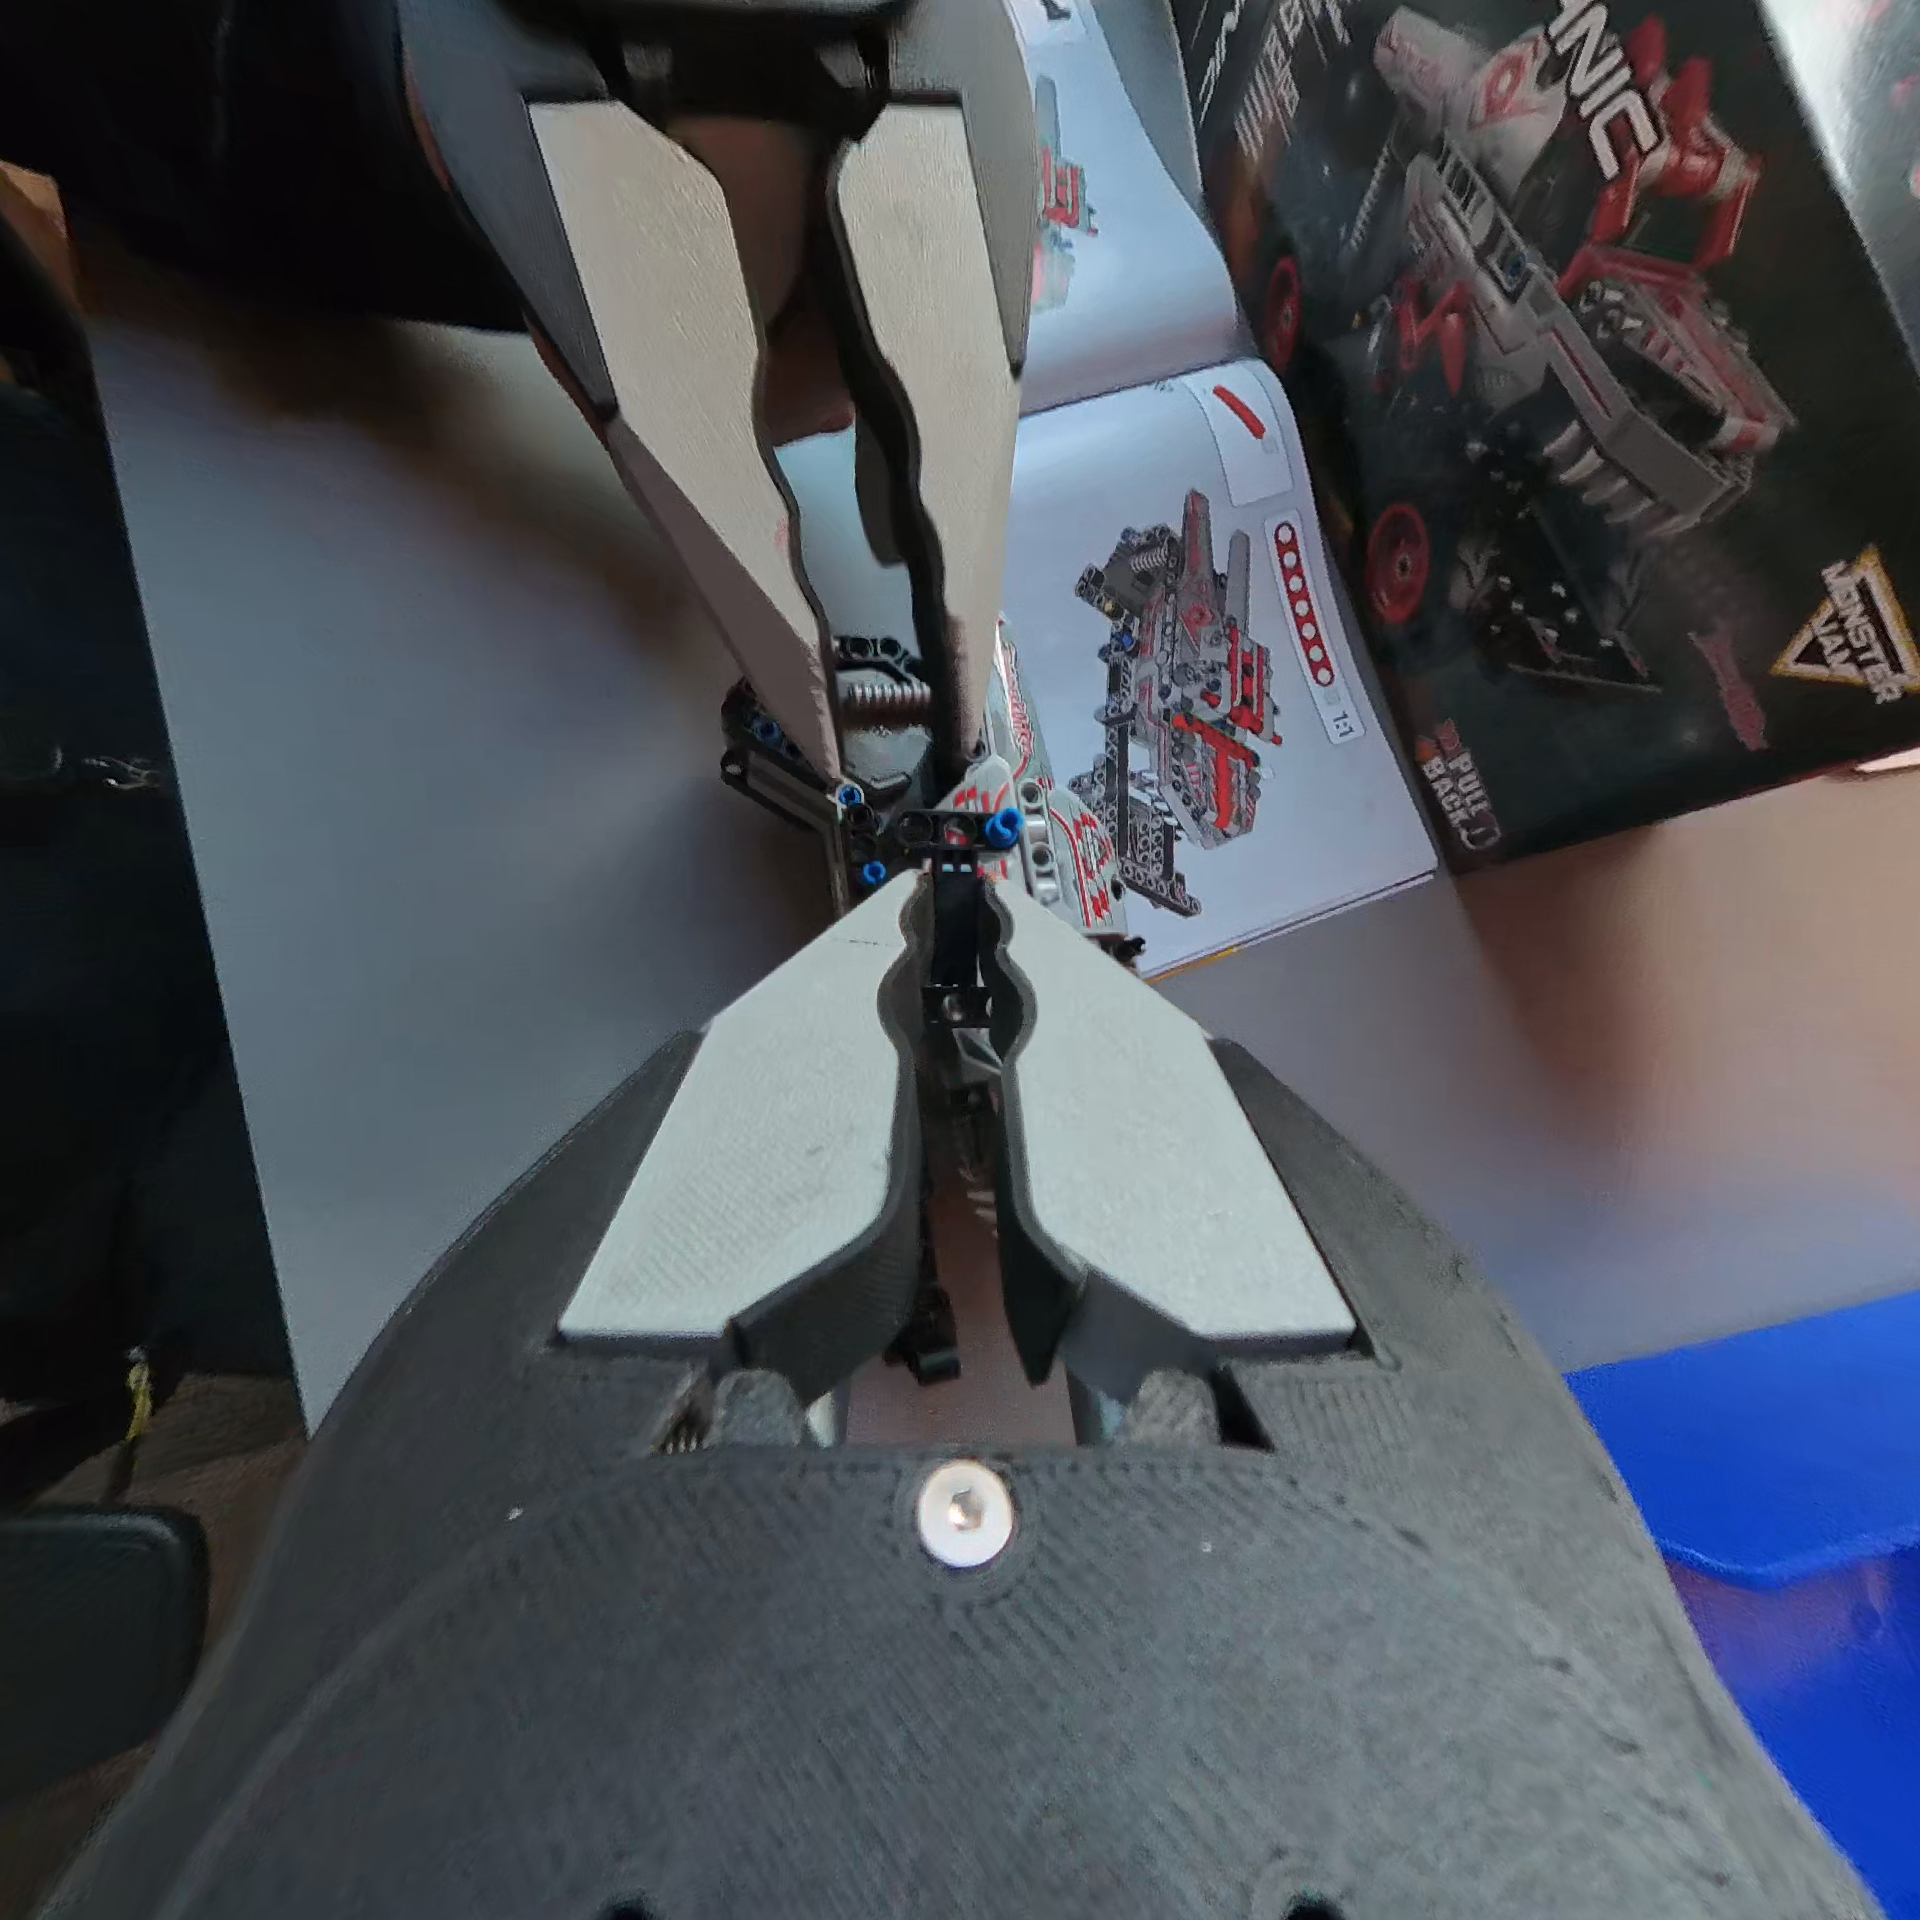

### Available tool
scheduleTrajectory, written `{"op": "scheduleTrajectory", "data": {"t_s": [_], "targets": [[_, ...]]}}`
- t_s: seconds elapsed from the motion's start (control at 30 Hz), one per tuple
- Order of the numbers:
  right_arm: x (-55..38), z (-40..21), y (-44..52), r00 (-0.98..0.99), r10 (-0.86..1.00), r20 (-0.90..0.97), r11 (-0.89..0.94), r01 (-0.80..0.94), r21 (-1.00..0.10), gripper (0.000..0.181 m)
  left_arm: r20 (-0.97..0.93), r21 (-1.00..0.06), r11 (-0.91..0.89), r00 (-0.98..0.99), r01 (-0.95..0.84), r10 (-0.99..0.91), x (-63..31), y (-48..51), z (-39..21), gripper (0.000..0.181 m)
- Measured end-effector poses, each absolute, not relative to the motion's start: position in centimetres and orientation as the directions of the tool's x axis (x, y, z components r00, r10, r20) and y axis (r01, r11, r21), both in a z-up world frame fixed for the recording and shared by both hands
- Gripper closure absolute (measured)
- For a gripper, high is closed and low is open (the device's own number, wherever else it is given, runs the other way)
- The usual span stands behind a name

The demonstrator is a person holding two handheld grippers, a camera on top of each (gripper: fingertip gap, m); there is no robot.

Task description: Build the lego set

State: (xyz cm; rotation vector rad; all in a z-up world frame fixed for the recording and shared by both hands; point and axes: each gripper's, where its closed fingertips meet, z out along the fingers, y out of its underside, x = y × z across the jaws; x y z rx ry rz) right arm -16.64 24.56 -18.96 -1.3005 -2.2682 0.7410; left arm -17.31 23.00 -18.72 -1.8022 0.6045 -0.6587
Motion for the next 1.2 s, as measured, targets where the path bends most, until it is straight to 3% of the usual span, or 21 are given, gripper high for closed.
{"op": "scheduleTrajectory", "data": {"t_s": [0.2,1.2], "targets": [[-16.7,-19.5,24.1,-0.480,0.877,0.033,0.393,0.674,-0.625,0.176,0.153,-0.936,-0.335,0.740,-0.104,-0.656,-18.1,22.8,-19.2,0.153],[-15.8,-19.6,23.8,-0.383,0.923,0.042,0.295,0.631,-0.717,0.175,0.142,-0.905,-0.403,0.800,-0.132,-0.583,-18.6,23.1,-21.2,0.154]]}}
